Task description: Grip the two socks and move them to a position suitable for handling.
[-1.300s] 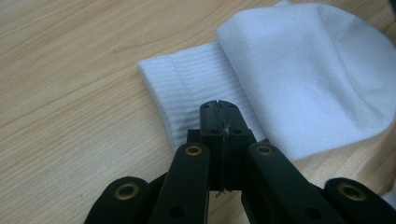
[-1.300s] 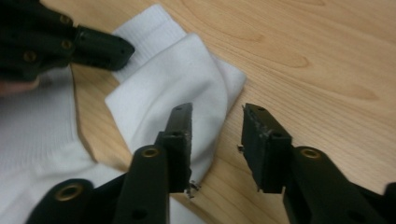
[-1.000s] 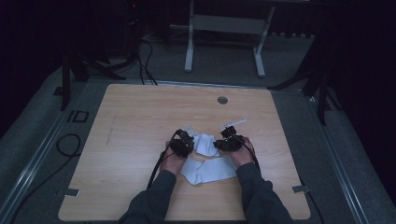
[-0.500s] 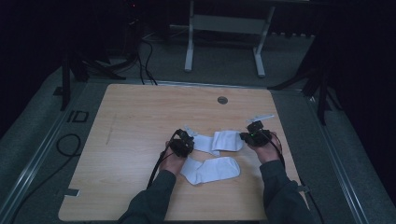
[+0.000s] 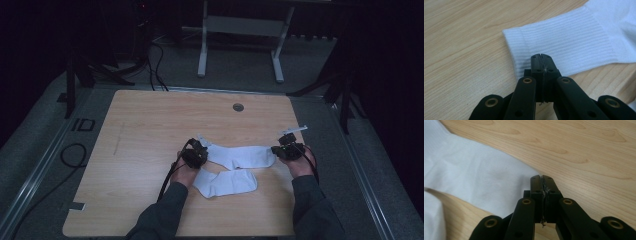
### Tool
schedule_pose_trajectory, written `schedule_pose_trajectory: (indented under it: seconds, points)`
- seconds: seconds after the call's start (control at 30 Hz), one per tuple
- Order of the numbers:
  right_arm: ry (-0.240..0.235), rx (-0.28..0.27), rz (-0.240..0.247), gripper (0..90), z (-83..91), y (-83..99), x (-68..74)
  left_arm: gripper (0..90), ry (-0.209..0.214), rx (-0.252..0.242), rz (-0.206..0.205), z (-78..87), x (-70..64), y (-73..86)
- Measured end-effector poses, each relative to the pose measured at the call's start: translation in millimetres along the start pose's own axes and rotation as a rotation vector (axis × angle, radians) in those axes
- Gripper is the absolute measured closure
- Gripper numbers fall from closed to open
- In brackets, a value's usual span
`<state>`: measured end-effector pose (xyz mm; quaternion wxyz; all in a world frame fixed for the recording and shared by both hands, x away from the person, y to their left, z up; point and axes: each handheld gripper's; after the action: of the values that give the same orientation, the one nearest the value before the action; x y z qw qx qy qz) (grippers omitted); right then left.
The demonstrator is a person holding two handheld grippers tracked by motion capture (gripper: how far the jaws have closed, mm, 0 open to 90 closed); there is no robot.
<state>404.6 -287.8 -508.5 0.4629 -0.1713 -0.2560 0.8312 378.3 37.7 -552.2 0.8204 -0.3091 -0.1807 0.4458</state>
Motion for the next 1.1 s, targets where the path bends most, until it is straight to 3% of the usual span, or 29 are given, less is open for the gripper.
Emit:
schedule_pose_trajectory:
  seconds: [0.07, 0.17, 0.2, 0.23, 0.37, 0.43, 0.77, 1.1]
  points:
    - [0.017, 0.014, 0.008, 87.7, -4.2, -0.9, 0.6, 81.9, 0.013, -0.018, 0.003, 2.8, 0.3, 0.5]
    - [0.028, 0.025, 0.009, 86.1, -7.0, -0.7, 0.6, 79.4, 0.024, -0.045, 0.01, 8.1, 1.0, 1.3]
    - [0.029, 0.026, 0.011, 82.2, -7.7, -0.7, 0.3, 79.4, 0.027, -0.066, 0.014, 13.3, 2.5, 1.6]
    - [0.026, 0.011, 0.001, 70.7, -7.3, -1.3, -0.4, 78.5, 0.027, -0.07, 0.017, 15.3, 3.5, 1.6]
    - [0.024, -0.015, -0.02, 62.4, -4.7, -3.5, -0.8, 78.1, 0.024, -0.074, 0.028, 20.3, 8.0, 1.9]
    - [0.014, -0.02, 0.002, 58.7, -3.8, -7.0, 2.6, 77.4, 0.025, -0.071, 0.042, 24.2, 11.2, 4.4]
    - [-0.038, -0.039, 0.062, 55.9, -8.8, -20.1, 23.0, 75.1, 0.036, -0.056, 0.062, 42.6, 18.8, 18.1]
    - [-0.089, -0.065, 0.106, 56.0, -13.2, -38.5, 43.1, 74.3, 0.038, -0.073, 0.075, 58.9, 22.5, 32.6]
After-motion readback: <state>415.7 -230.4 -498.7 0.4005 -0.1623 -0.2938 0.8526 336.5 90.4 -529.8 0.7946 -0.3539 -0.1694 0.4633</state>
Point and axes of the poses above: each handheld gripper's, and its own axes: z roughly backward along the jaws, y roughly out of its underside, x roughly to its left, and after that the axes turned 3 degrees about z, right-handed
